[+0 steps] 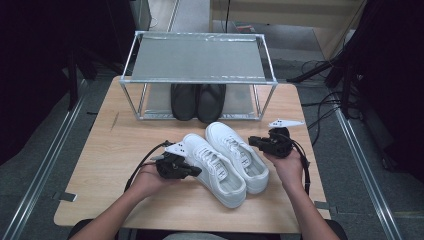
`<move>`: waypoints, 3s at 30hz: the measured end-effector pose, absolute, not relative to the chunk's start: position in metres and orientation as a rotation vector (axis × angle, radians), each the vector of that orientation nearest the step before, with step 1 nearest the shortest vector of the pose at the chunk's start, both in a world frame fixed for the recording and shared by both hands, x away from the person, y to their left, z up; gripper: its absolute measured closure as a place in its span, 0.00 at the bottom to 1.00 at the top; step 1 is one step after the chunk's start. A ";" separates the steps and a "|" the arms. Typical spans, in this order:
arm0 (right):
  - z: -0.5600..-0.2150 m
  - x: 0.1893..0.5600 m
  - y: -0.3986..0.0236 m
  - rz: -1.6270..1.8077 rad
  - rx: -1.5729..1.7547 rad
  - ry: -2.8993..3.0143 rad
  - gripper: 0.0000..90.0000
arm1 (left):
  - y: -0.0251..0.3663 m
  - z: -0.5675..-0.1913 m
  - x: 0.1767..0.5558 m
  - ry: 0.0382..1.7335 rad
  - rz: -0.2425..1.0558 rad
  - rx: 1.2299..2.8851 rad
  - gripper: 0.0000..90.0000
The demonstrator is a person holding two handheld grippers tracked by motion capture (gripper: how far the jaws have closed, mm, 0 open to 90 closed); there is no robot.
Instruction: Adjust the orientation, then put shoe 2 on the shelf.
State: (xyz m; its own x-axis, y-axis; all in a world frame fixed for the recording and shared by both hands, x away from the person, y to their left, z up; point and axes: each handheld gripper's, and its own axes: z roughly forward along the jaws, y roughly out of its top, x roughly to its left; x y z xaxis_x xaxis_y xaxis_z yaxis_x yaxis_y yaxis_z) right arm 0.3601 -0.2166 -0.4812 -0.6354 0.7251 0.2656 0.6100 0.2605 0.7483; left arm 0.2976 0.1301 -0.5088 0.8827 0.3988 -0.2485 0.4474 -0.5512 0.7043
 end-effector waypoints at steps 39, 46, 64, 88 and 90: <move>-0.458 0.301 -0.177 1.364 1.107 2.461 0.50 | 0.191 -0.498 0.313 0.854 -0.024 2.140 0.60; -0.467 0.297 -0.161 1.323 1.078 2.502 0.44 | 0.197 -0.498 0.314 0.869 -0.011 2.131 0.58; -0.475 0.294 -0.151 1.228 1.030 2.512 0.53 | 0.209 -0.497 0.318 0.914 0.020 2.088 0.56; -0.472 0.295 -0.147 1.159 1.004 2.535 0.80 | 0.216 -0.496 0.320 0.937 0.062 2.051 0.56; -0.472 0.295 -0.148 1.166 1.007 2.538 0.81 | 0.218 -0.496 0.320 0.949 0.064 2.044 0.55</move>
State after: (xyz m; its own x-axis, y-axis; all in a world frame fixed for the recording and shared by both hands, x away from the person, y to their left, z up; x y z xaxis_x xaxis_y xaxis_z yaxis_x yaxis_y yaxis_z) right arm 0.2952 -0.1482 -0.4723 -0.7569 0.6428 0.1182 0.5083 0.4653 0.7246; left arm 0.3202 0.2185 -0.4964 0.7097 0.6446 -0.2842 0.6004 -0.3424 0.7227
